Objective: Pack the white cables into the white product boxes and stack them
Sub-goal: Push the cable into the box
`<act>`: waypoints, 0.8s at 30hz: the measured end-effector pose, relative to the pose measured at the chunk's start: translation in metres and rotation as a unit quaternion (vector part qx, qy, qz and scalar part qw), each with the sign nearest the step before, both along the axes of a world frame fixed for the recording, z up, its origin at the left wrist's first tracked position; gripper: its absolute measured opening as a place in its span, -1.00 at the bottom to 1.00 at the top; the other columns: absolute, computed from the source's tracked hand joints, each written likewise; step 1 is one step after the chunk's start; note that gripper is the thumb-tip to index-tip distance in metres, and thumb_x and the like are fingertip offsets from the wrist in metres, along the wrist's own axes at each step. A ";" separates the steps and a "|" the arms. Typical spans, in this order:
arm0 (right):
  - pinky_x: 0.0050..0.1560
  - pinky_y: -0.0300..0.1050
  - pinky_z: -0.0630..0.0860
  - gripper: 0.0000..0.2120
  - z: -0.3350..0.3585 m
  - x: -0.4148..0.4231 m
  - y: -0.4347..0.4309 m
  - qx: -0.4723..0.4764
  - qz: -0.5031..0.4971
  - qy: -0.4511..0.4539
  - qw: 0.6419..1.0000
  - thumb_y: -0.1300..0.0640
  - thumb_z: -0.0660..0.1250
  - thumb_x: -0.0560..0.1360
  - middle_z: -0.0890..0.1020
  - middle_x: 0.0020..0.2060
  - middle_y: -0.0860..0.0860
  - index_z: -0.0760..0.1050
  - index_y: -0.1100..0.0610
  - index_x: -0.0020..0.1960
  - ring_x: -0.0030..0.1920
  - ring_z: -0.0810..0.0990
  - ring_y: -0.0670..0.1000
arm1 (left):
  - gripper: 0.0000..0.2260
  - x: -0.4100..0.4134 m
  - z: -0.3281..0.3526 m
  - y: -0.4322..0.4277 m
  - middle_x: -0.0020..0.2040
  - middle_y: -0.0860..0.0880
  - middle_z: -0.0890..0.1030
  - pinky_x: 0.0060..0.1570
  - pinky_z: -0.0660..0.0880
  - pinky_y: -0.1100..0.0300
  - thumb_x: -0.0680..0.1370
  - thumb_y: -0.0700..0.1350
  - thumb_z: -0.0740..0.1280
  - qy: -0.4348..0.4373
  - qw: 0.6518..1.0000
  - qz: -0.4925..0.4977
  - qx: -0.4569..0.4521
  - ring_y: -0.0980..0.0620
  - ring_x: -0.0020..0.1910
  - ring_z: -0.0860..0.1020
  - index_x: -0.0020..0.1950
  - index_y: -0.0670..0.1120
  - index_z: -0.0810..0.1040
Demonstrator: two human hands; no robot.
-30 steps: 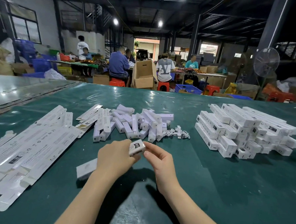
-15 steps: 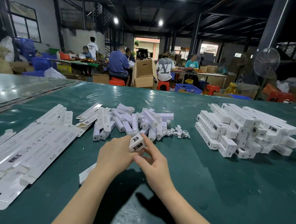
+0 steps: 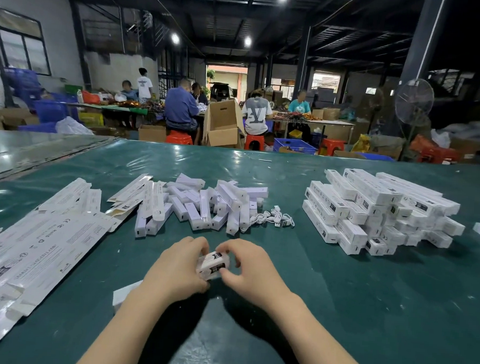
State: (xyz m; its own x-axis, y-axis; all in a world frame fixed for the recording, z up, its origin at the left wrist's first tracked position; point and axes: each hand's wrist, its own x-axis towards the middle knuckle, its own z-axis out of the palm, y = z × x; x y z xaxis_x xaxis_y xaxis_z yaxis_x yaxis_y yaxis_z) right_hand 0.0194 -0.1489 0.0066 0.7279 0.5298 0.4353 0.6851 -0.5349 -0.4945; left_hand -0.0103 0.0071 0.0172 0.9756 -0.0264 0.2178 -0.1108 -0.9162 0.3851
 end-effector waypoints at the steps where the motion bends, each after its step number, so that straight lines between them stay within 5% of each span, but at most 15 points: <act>1: -0.21 -0.42 0.25 -0.77 0.002 0.001 -0.001 0.013 0.006 0.030 0.999 0.22 0.38 0.37 0.53 -0.20 -0.06 0.51 0.13 0.02 -0.30 0.36 -0.22 | -0.67 0.001 -0.001 0.001 -0.06 0.07 0.42 -0.19 0.33 0.20 0.29 -0.08 0.42 -0.003 1.000 -0.010 -0.013 0.04 -0.07 0.43 -0.07 0.08 0.33; 7: -0.49 -0.38 0.24 -0.66 0.018 0.011 -0.017 0.152 0.028 0.190 0.970 0.41 0.43 0.29 0.45 -0.58 -0.19 0.38 0.03 -0.29 -0.57 0.34 -0.23 | -0.40 0.004 -0.006 -0.002 0.33 0.16 0.26 0.22 0.12 0.14 0.31 0.14 0.39 -0.138 0.986 0.027 0.094 0.08 0.37 0.13 0.32 0.19 0.29; 10: -0.53 -0.37 0.25 -0.68 0.028 0.023 -0.045 0.338 -0.038 0.201 0.919 0.48 0.41 0.30 0.50 -0.49 -0.09 0.41 0.10 -0.30 -0.58 0.34 -0.21 | -0.38 0.001 -0.002 -0.008 0.34 0.07 0.30 0.30 -0.01 0.03 0.31 0.17 0.38 -0.223 0.973 0.056 0.010 0.03 0.39 0.13 0.33 0.11 0.34; 13: -0.48 -0.27 0.30 -0.68 0.035 0.035 -0.062 0.396 -0.158 0.123 0.896 0.41 0.44 0.32 0.49 -0.44 0.03 0.38 0.07 -0.29 -0.53 0.38 -0.11 | -0.47 0.000 -0.001 -0.014 0.30 0.01 0.36 0.31 -0.05 0.04 0.31 0.09 0.37 -0.281 0.955 0.086 -0.047 -0.02 0.36 0.17 0.27 0.02 0.45; 18: -0.16 -0.08 0.43 -0.82 0.059 0.075 -0.080 0.378 -0.405 -0.014 0.833 0.29 0.38 0.38 0.50 -0.21 0.04 0.39 0.12 -0.16 -0.21 0.46 0.05 | -0.60 0.005 -0.018 -0.015 0.32 -0.01 0.30 0.29 0.22 0.09 0.42 -0.04 0.38 -0.167 0.982 0.047 -0.078 -0.02 0.33 0.24 0.25 0.00 0.44; 24: -0.01 -0.02 0.52 -0.83 0.058 0.114 -0.124 0.360 -0.543 0.105 0.751 0.37 0.29 0.41 0.55 0.09 0.15 0.46 0.12 -0.10 -0.01 0.57 0.15 | -0.75 0.010 -0.043 -0.028 0.43 0.00 0.20 0.32 0.16 0.15 0.48 0.02 0.28 -0.064 0.996 0.013 -0.057 0.03 0.40 0.17 0.15 0.08 0.46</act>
